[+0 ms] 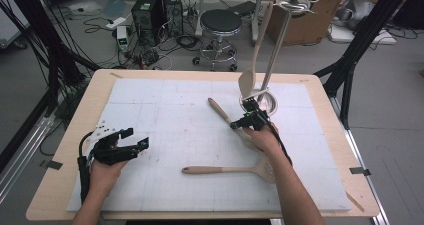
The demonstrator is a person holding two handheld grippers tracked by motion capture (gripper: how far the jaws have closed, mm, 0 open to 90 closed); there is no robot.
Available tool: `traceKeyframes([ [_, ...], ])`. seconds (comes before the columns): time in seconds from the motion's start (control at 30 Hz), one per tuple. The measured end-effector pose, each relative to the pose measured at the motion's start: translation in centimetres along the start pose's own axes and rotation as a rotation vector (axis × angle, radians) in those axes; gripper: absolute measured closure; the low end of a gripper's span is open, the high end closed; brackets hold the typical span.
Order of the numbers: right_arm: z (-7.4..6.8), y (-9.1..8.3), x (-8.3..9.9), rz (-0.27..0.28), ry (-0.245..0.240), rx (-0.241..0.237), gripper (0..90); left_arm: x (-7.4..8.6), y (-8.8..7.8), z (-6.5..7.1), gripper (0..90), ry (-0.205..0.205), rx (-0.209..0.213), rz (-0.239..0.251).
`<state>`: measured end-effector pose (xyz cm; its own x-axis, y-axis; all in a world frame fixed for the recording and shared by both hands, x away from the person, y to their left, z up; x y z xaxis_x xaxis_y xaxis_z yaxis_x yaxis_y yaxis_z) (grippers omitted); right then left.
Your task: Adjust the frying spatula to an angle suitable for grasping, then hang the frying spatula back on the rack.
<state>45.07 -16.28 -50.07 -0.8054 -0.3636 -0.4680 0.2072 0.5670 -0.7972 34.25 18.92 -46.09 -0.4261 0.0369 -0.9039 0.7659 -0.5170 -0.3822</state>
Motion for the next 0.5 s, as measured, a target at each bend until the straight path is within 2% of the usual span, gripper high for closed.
traceKeyframes([
  [0.1, 0.05, 0.45, 0.30, -0.008, -0.019, 0.005, 66.5, -0.02, 0.03, 0.00, 22.4, -0.004, 0.002, 0.003],
  [0.17, -0.07, 0.52, 0.36, 0.009, -0.034, 0.007, 67.1, 0.02, 0.10, 0.02, 22.3, -0.004, 0.002, 0.001],
  [0.33, -0.39, 0.87, 0.58, 0.047, -0.141, 0.059, 66.8, 0.07, 0.09, 0.11, 22.4, 0.004, -0.001, -0.004],
  [0.4, -0.38, 0.96, 0.55, 0.061, -0.164, 0.070, 66.4, 0.08, 0.10, 0.16, 22.4, -0.002, -0.003, -0.001],
  [0.5, -0.61, 1.08, 0.55, 0.054, -0.183, 0.087, 66.4, 0.16, 0.08, 0.20, 22.4, 0.005, -0.001, -0.009],
])
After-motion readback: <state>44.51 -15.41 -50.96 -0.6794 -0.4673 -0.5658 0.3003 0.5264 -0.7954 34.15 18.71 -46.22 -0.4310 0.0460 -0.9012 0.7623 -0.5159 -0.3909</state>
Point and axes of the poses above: each handheld gripper's, and its own axes: y roughly forward along the jaws, x roughly out of its underside, z roughly to its right, the point moved 8 cm from there along y, roughly forward along the jaws, and after that the axes turned 5 degrees about -x, right-handed, at the moved point
